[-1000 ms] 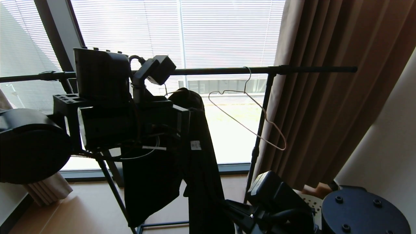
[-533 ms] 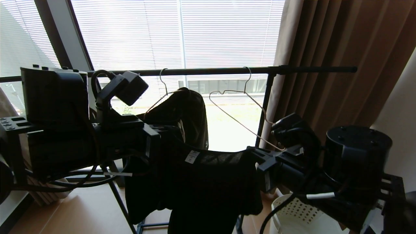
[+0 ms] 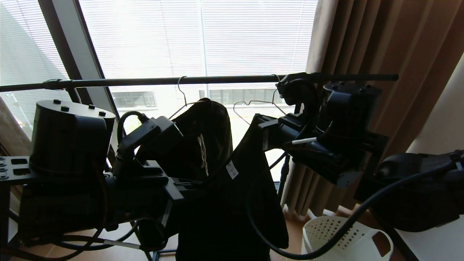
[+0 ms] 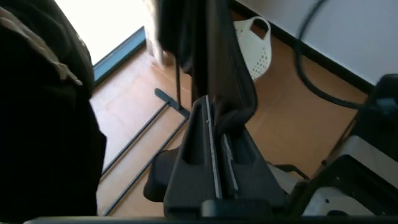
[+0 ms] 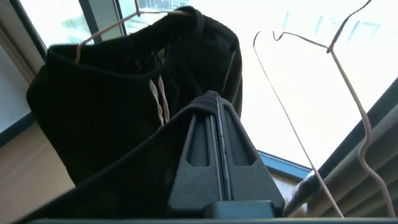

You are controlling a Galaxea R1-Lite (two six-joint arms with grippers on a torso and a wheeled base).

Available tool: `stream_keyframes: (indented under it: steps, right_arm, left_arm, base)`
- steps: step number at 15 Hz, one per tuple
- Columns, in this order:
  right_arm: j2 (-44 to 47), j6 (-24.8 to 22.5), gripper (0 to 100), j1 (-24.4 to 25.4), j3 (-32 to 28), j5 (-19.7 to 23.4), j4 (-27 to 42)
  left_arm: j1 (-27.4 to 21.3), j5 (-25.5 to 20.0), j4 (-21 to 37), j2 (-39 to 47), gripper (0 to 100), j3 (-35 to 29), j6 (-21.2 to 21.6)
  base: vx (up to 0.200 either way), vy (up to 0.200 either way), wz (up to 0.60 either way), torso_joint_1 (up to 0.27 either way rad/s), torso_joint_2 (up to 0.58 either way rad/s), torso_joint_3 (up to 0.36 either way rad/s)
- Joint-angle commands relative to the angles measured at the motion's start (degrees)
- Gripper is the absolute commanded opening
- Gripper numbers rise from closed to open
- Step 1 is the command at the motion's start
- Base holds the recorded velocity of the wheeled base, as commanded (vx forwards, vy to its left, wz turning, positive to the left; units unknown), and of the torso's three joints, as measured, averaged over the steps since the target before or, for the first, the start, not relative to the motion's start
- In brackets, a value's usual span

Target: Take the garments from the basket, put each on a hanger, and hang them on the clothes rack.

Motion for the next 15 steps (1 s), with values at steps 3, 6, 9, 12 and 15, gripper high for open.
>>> stream_keyframes:
  steps: [3,6,9,12,15]
  right_arm:
    - [5.3,0.3,0,2.6,-7.0,0.0,0.1]
    - [6.9,0.4,0,5.0,-8.5,0.0,0.1]
    - [6.8,1.9,0,5.9,-9.0,0.0,0.1]
    - [6.1,2.5,0,5.7,-8.4,0.0,0.1]
    - [2.2,2.7,0,3.7,-4.1,-0.1,-0.2]
  left_arm:
    - [-6.5,-0.3,0.1,3.8,0,-2.6,-3.8]
    - [-8.5,-0.4,0.0,6.1,0,-4.6,-4.9]
    - [-8.9,-0.5,0.0,6.5,0,-5.0,-6.7]
    - [-8.3,-0.4,0.1,5.2,0,-4.0,-6.9]
    - [-4.2,-0.3,0.1,0.8,0,-1.3,-6.8]
  base:
    - [0.000,0.000,0.00,0.000,0.00,0.000]
    - [0.000,0.000,0.00,0.000,0.00,0.000]
    - [0.000,0.000,0.00,0.000,0.00,0.000]
    - [0.000,0.000,0.00,0.000,0.00,0.000]
    - [0.000,0.000,0.00,0.000,0.00,0.000]
